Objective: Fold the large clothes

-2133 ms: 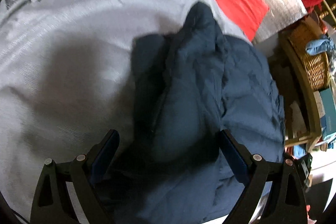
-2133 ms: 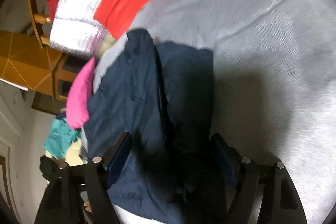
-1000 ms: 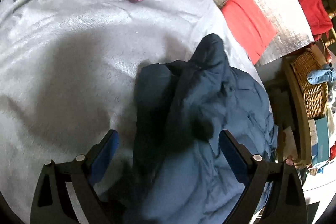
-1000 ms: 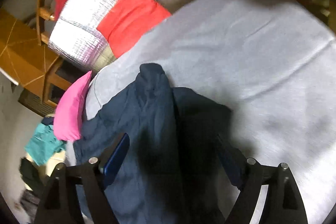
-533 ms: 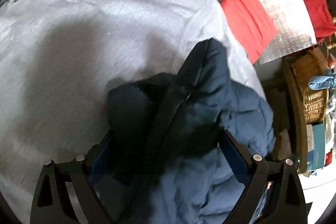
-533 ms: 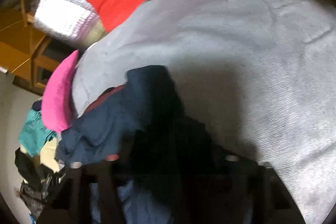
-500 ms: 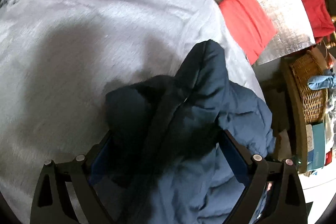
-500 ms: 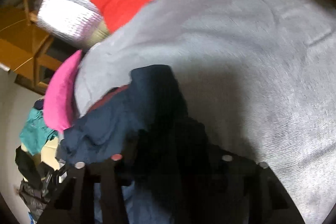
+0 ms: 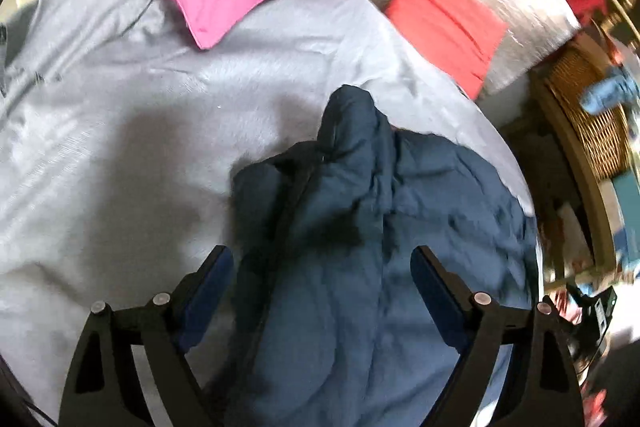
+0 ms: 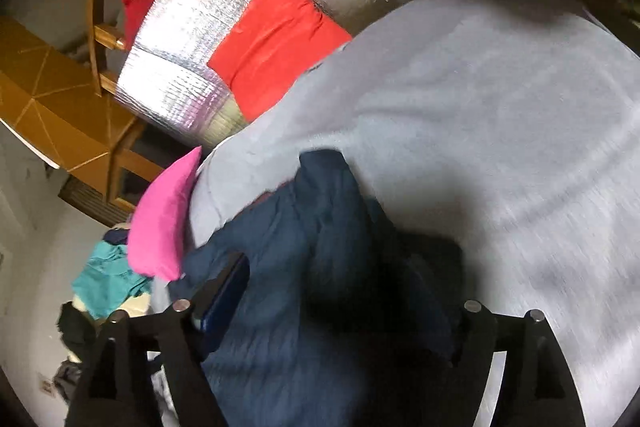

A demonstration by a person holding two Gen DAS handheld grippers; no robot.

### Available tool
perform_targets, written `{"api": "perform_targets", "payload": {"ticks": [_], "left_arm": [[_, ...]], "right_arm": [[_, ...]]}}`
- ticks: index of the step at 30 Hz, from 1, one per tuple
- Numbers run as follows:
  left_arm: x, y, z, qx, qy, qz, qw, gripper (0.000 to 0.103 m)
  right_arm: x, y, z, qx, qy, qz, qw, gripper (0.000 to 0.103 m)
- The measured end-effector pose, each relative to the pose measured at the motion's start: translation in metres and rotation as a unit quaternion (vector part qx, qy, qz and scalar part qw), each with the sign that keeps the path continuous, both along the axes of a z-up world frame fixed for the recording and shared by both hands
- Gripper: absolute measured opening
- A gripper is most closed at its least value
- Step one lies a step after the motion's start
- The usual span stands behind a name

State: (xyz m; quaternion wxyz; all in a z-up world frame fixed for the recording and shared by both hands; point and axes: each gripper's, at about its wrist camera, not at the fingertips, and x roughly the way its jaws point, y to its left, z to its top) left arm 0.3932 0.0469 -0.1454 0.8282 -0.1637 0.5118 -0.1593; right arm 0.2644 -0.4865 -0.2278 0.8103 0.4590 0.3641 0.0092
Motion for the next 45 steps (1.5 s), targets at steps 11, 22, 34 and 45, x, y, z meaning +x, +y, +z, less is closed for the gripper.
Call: {"api": "perform_targets", "payload": {"ticks": [11,22,34,45], "left_arm": [[-0.042,0.024,-0.065,-0.071,0.134,-0.048,0.9873,0.091],[-0.041,0.025,-0.056,-0.105,0.078,-0.036,0.9907,0.089],[-0.032,0.020,-0.057,-0.115,0.071,-0.021,0.9906,0.066],[-0.063,0.022,-0.029,-0.109,0.025,-0.046,0.9927,0.043]], "right_arm": [[-0.094,0.024,-0.035,0.081,0.065,0.023,0.994,0.083],[-0.057,0.079,-0.023,0.060,0.017,0.087,0.994,0.082],[-0.039,0.085,-0.043,0.051,0.036,0.068,0.996,0.059],[-0.081,0.094,-0.010,-0.019,0.007,0.075,0.997,0.054]]}}
